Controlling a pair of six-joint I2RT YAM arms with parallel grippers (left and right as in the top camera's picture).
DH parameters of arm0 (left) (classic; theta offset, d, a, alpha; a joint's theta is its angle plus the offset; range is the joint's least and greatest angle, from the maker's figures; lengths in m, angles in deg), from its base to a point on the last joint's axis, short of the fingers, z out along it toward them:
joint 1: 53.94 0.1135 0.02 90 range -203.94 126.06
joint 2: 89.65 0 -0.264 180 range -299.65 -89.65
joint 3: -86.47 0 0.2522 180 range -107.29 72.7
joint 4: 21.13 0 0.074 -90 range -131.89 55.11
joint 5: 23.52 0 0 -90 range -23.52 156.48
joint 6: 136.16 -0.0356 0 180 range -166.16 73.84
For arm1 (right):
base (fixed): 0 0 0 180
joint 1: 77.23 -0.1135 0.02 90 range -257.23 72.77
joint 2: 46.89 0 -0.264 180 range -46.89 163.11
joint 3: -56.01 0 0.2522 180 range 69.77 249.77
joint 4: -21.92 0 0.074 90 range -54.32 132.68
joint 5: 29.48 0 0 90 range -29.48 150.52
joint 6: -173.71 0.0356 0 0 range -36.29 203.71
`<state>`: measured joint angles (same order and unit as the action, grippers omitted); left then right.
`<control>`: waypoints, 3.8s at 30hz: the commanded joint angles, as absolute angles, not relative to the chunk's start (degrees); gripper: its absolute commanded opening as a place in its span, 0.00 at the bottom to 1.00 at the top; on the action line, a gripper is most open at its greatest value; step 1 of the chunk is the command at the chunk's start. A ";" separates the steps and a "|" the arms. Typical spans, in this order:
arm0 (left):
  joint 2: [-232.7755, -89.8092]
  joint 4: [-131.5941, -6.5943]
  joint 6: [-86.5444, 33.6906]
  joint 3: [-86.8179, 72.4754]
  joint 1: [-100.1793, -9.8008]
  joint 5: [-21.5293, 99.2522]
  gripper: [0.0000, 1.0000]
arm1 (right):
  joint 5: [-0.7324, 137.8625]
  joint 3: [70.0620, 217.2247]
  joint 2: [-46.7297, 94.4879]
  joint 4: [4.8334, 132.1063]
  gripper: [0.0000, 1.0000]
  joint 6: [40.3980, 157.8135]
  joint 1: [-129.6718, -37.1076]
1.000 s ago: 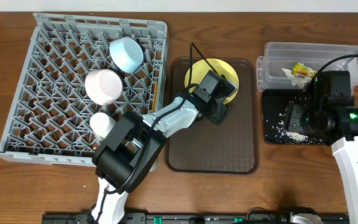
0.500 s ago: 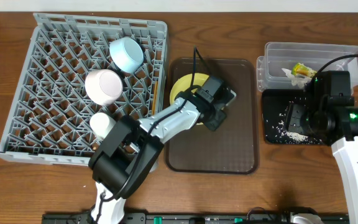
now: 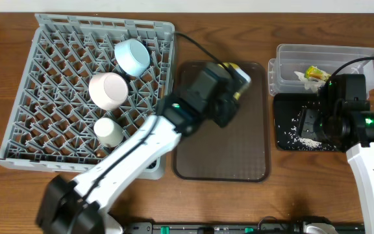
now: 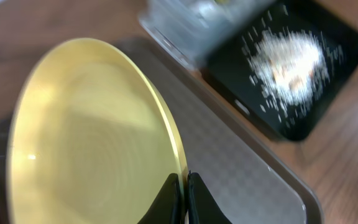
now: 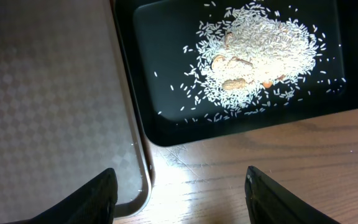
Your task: Sort waste into correct bins and load items into the dishwasher
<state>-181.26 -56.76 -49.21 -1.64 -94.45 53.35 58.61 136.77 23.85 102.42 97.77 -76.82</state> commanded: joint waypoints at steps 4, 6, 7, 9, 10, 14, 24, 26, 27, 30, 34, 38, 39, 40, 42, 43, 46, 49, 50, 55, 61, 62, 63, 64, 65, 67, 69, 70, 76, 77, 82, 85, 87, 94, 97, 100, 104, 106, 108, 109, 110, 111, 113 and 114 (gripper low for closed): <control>-173.11 -57.15 -38.46 -1.64 -84.03 53.51 0.06 | 58.61 137.21 23.50 102.56 0.64 97.79 -75.75; -171.97 -57.13 -37.06 -1.64 -80.88 51.25 0.06 | 58.63 137.21 23.50 102.56 0.64 97.79 -75.75; -171.53 -57.15 -36.25 -1.64 -79.04 49.40 0.06 | 58.61 137.21 23.50 102.56 0.64 97.79 -75.75; -171.31 -57.11 -33.43 -1.64 -75.85 45.37 0.06 | 58.63 137.21 23.50 102.56 0.64 97.79 -75.75; -171.31 -57.13 -32.03 -1.64 -74.39 43.54 0.06 | 58.63 137.21 23.50 102.58 0.64 97.79 -75.75; -172.17 -56.91 -25.37 -1.62 -68.46 36.28 0.06 | 58.63 137.21 23.50 102.56 0.64 97.82 -75.75; -177.89 -56.62 -20.03 -1.62 -59.63 20.92 0.06 | 58.63 137.21 23.50 102.58 0.64 97.79 -75.75; -178.88 -56.01 -19.23 -1.62 -59.07 19.06 0.06 | 58.63 137.21 23.50 102.60 0.64 97.82 -75.75; -179.09 -55.42 -18.94 -1.62 -58.91 18.27 0.06 | 58.63 137.21 23.50 102.60 0.64 97.82 -75.75; -179.20 -53.00 -17.08 -1.62 -58.43 16.68 0.06 | 58.63 137.21 23.50 102.62 0.64 97.79 -75.75; -179.12 -49.19 -14.96 -1.62 -58.35 13.88 0.06 | 58.63 137.21 23.50 102.77 0.64 97.79 -75.75; -179.12 -46.00 -11.95 -1.62 -58.35 11.45 0.06 | 58.63 137.21 23.50 102.77 0.64 97.79 -75.75; -179.09 -46.05 -11.88 -1.62 -58.35 11.50 0.06 | 58.63 137.21 23.50 102.77 0.64 97.79 -75.75; -179.12 -46.35 -11.97 -1.62 -58.35 11.72 0.06 | 58.63 137.21 23.50 102.77 0.64 97.79 -75.75; -179.14 -47.01 -11.99 -1.62 -58.35 12.41 0.06 | 58.63 137.21 23.50 102.77 0.64 97.79 -75.75; -179.14 -47.53 -11.99 -1.62 -58.35 13.05 0.06 | 58.63 137.21 23.50 102.77 0.64 97.79 -75.75; -179.14 -48.06 -12.43 -1.58 -58.35 14.01 0.06 | 58.63 137.21 23.50 102.80 0.64 97.79 -75.75; -179.14 -48.06 -12.51 -1.58 -58.35 14.71 0.06 | 58.63 137.21 23.50 102.80 0.64 97.79 -75.75; -179.14 -48.10 -12.91 -1.55 -58.35 14.71 0.06 | 58.63 137.21 23.50 102.80 0.64 97.79 -75.75; -179.14 -54.83 -14.70 -1.49 -58.35 22.47 0.07 | 58.63 137.21 23.50 102.84 0.64 97.82 -75.75; -179.14 -61.78 -20.67 -1.12 -58.35 31.26 0.16 | 58.63 137.21 23.50 102.97 0.64 97.82 -75.75; -179.14 -62.13 -22.42 -1.12 -58.35 31.74 0.30 | 58.63 137.21 23.50 102.95 0.64 97.82 -75.75; -179.14 -62.20 -24.71 -1.12 -58.35 31.78 0.36 | 58.63 137.21 23.50 102.95 0.64 97.82 -75.75; -179.09 -62.22 -26.31 -1.12 -58.35 31.85 0.44 | 58.63 137.21 23.50 102.91 0.64 97.82 -75.75; -178.96 -62.22 -27.66 -1.12 -58.32 31.93 0.53 | 58.63 137.21 23.50 102.77 0.64 97.82 -75.75; -178.48 -62.53 -29.04 -1.14 -58.10 34.01 0.61 | 58.65 137.21 23.50 102.45 0.64 97.79 -75.75; -177.32 -63.05 -30.46 -1.14 -57.89 37.00 0.66 | 59.11 137.21 23.50 101.44 0.67 97.79 -75.75; -176.56 -63.44 -31.40 -1.14 -57.82 38.73 0.69 | 59.75 137.21 23.50 100.65 0.68 97.77 -75.75; -169.98 -68.67 -33.72 -1.14 -57.86 48.68 0.76 | 76.88 137.21 23.50 89.09 0.70 85.93 -75.79; -169.15 -70.18 -33.74 -1.14 -57.89 50.01 0.77 | 80.03 137.21 23.52 87.06 0.70 84.07 -75.82; -167.69 -82.00 -33.69 -1.14 -57.86 57.64 0.82 | 83.24 137.21 24.46 81.51 0.71 79.74 -75.79; -167.75 -91.60 -33.67 -1.12 -57.86 60.26 0.84 | 78.85 137.21 25.57 85.20 0.75 79.78 -75.79; -167.75 -97.89 -33.67 -0.94 -57.86 60.81 0.84 | 74.61 137.18 26.01 90.36 0.81 80.35 -75.79; -164.93 -104.78 -33.96 0.57 -57.93 61.16 0.84 | 68.05 136.73 23.69 96.35 0.99 85.40 -75.79; -159.01 -103.70 -35.49 2.58 -58.80 61.22 0.84 | 68.05 134.28 19.32 96.04 0.99 85.40 -75.79; -149.76 -100.16 -37.54 6.31 -60.33 61.20 0.84 | 68.18 128.75 11.56 93.00 0.99 85.38 -75.79; -132.87 -94.52 -40.21 14.10 -62.45 61.35 0.85 | 69.58 119.48 -2.05 88.59 0.99 85.45 -75.79; -125.02 -92.89 -40.12 17.31 -62.43 61.44 0.85 | 69.34 116.09 -8.76 87.17 0.99 85.60 -75.79; -118.77 -91.79 -40.14 19.17 -62.43 61.42 0.93 | 69.28 114.17 -13.86 86.36 0.99 85.55 -75.79; -115.80 -91.20 -40.12 19.65 -62.43 61.37 0.94 | 68.73 113.49 -16.11 86.01 0.99 85.55 -75.79; -113.35 -90.70 -40.12 19.73 -62.43 61.37 0.94 | 68.27 113.08 -18.01 86.05 0.99 85.58 -75.79; -111.21 -90.44 -40.14 19.71 -62.43 61.40 0.94 | 68.29 112.90 -19.45 86.14 0.99 85.58 -75.79; -107.97 -90.59 -40.14 19.71 -62.43 61.40 0.94 | 68.36 112.88 -21.27 86.23 0.99 85.58 -75.79; -106.60 -90.85 -40.14 19.71 -62.43 61.40 0.94 | 68.49 112.88 -21.77 86.23 0.99 85.58 -75.79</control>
<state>-109.74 -90.96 -38.98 19.23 -62.30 60.89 68.99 113.40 -20.15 86.47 84.77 -76.82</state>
